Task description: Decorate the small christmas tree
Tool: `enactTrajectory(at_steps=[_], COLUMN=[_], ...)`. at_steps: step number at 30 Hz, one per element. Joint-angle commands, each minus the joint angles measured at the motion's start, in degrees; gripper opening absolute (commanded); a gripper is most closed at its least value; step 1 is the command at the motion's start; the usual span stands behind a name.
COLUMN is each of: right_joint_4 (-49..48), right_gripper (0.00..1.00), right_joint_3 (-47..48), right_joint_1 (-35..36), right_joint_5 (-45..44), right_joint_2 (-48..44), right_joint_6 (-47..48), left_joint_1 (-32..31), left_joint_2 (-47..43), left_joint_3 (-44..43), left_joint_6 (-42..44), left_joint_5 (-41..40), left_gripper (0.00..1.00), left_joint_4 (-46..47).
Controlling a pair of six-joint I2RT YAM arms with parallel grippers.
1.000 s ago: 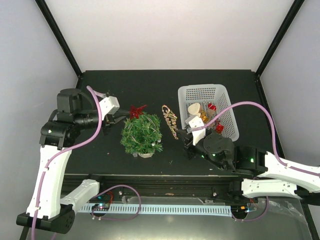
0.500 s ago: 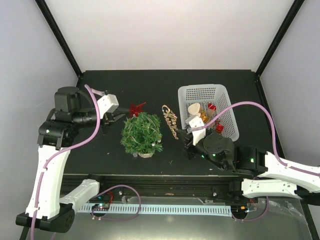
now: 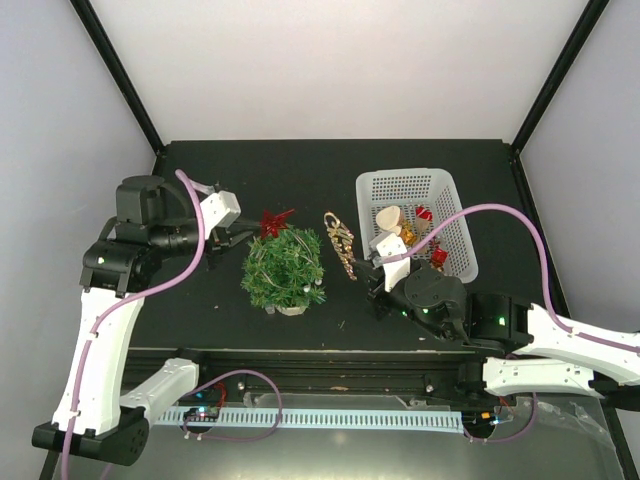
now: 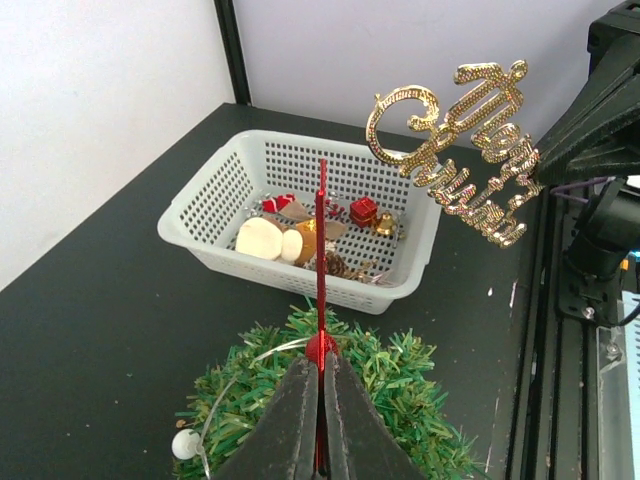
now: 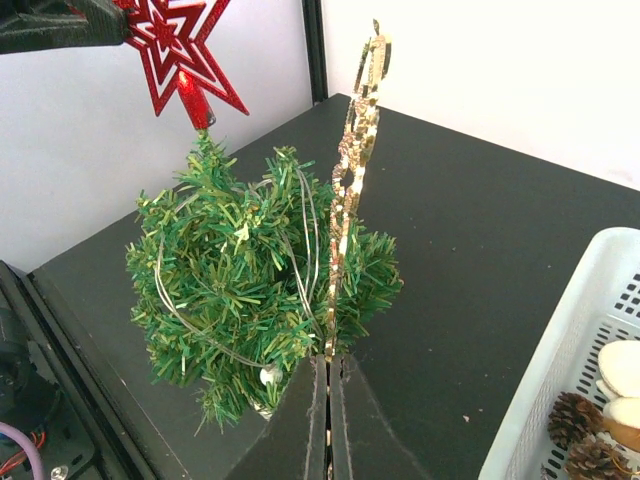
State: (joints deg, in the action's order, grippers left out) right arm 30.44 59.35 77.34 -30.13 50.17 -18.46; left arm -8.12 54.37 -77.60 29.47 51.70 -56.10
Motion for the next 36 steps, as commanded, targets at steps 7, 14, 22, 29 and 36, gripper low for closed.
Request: enactTrajectory(at_steps=[7, 14, 22, 29, 36], right_joint_4=[-1.0, -1.2, -1.4, -1.3, -1.0], right_gripper=[0.01, 0.01, 0.01, 0.01, 0.01], right_joint_3=[-0.9, -1.5, -2.1, -2.4, -2.4], right_joint_1=[-0.2, -0.3, -0.8, -0.9, -1.1], right_joint_5=[-1.6, -1.3, -0.5, -0.5, -0.5], right_joint_2=[-0.1, 0.0, -0.1, -0.4, -0.7], right_joint_6=[-1.3, -1.6, -2.0, -2.2, -2.0], left_joint_1=[-0.7, -1.0, -1.7, -2.4, -2.4], left_joint_2=[-1.8, -1.3, -1.1, -0.8, -0.8], left_joint_3=[2.7, 2.9, 4.1, 4.5, 3.6], left_joint_6=[0.5, 2.6, 3.3, 3.0, 2.3], left_joint_5=[-0.4, -2.0, -3.8, -4.0, -4.6], left_gripper=[0.02, 0.02, 0.02, 0.02, 0.15], left_joint_4=[0.4, -1.7, -2.0, -1.8, -1.6])
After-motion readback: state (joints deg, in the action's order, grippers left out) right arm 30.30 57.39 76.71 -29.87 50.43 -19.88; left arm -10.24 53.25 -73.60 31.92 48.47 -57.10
